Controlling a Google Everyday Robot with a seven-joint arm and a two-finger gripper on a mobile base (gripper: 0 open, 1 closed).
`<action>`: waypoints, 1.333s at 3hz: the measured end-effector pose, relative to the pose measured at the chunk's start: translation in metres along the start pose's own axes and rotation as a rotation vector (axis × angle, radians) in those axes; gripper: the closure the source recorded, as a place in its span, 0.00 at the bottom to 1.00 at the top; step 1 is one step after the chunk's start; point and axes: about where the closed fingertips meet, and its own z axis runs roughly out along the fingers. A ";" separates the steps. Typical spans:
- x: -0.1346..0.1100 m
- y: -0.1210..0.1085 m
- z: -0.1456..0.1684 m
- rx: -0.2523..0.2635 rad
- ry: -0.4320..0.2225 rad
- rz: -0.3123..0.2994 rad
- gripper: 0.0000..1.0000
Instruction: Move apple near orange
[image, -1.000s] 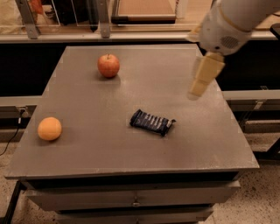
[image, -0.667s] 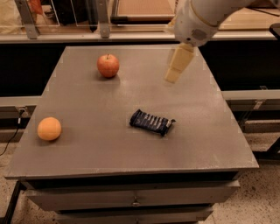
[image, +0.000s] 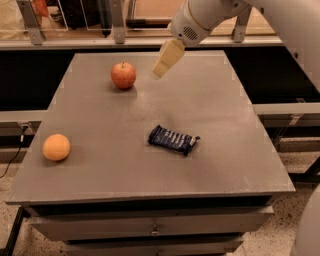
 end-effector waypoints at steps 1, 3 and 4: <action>-0.015 -0.007 0.029 -0.006 -0.095 0.137 0.00; -0.046 -0.008 0.086 -0.012 -0.199 0.157 0.00; -0.049 -0.004 0.111 -0.014 -0.218 0.155 0.00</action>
Offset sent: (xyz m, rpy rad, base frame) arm 0.0496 0.0905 -0.0301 0.2836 0.0469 -0.0699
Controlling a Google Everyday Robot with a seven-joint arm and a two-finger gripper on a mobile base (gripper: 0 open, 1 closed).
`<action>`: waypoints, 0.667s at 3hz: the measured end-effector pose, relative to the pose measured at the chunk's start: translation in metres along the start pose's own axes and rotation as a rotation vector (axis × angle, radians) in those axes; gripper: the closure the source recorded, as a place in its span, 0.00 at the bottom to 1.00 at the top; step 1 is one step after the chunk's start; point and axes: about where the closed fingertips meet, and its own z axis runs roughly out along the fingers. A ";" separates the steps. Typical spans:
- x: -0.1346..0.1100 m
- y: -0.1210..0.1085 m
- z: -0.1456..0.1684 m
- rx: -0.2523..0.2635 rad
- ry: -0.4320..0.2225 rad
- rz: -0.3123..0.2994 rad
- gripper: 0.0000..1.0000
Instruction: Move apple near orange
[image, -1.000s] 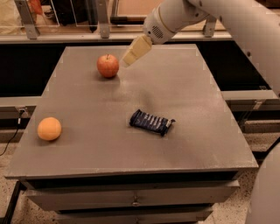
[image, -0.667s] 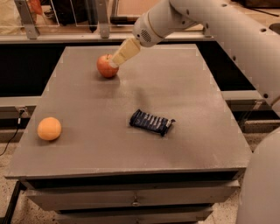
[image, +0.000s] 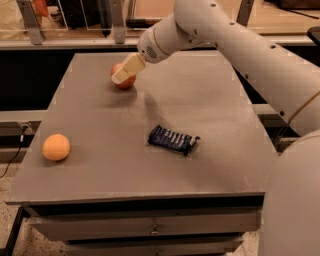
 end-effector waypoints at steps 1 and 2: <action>0.008 0.004 0.020 -0.011 0.000 0.023 0.00; 0.016 0.009 0.034 -0.020 0.018 0.049 0.18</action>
Offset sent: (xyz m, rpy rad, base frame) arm 0.0040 0.0214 -0.0489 -0.0004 0.0839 -0.0350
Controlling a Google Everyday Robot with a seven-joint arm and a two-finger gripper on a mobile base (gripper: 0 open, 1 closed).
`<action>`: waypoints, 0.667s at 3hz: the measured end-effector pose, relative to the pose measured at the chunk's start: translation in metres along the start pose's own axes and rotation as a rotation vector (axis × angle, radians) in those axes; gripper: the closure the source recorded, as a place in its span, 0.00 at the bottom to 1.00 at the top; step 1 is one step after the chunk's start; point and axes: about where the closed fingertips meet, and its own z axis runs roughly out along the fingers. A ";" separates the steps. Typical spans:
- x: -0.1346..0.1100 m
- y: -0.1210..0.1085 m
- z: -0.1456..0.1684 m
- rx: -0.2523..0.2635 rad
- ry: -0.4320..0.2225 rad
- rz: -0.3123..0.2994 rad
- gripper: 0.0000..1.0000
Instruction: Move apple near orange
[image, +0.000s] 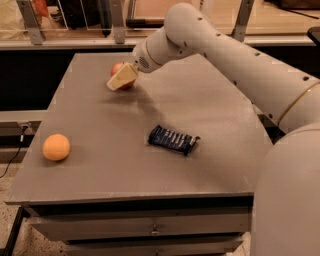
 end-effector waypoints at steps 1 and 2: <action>0.005 0.002 0.005 -0.010 -0.002 0.022 0.40; 0.007 0.005 0.002 -0.021 -0.001 0.029 0.64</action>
Offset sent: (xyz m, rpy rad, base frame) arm -0.0091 -0.0107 -0.0023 0.0165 0.0408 0.0001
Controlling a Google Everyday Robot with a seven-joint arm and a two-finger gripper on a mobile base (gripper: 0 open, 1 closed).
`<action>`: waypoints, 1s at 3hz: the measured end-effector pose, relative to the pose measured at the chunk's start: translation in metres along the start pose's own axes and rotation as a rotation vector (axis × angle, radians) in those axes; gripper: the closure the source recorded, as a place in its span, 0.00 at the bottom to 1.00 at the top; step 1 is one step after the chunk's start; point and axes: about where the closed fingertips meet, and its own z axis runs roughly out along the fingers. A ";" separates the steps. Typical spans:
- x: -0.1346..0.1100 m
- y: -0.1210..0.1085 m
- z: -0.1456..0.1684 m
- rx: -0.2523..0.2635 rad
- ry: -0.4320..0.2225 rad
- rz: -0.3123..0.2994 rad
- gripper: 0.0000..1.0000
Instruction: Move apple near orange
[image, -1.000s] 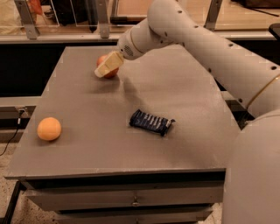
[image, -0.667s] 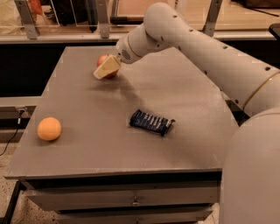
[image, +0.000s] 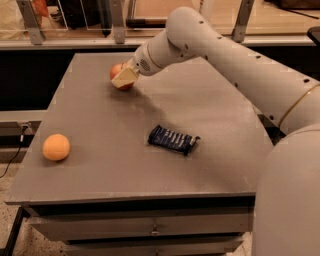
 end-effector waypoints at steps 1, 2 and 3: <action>-0.005 0.012 -0.017 -0.038 0.000 -0.052 0.87; -0.004 0.053 -0.066 -0.148 0.007 -0.157 1.00; -0.005 0.053 -0.065 -0.147 0.007 -0.156 1.00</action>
Offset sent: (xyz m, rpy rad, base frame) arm -0.1257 -0.0583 0.0747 -0.0387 -0.0452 0.3236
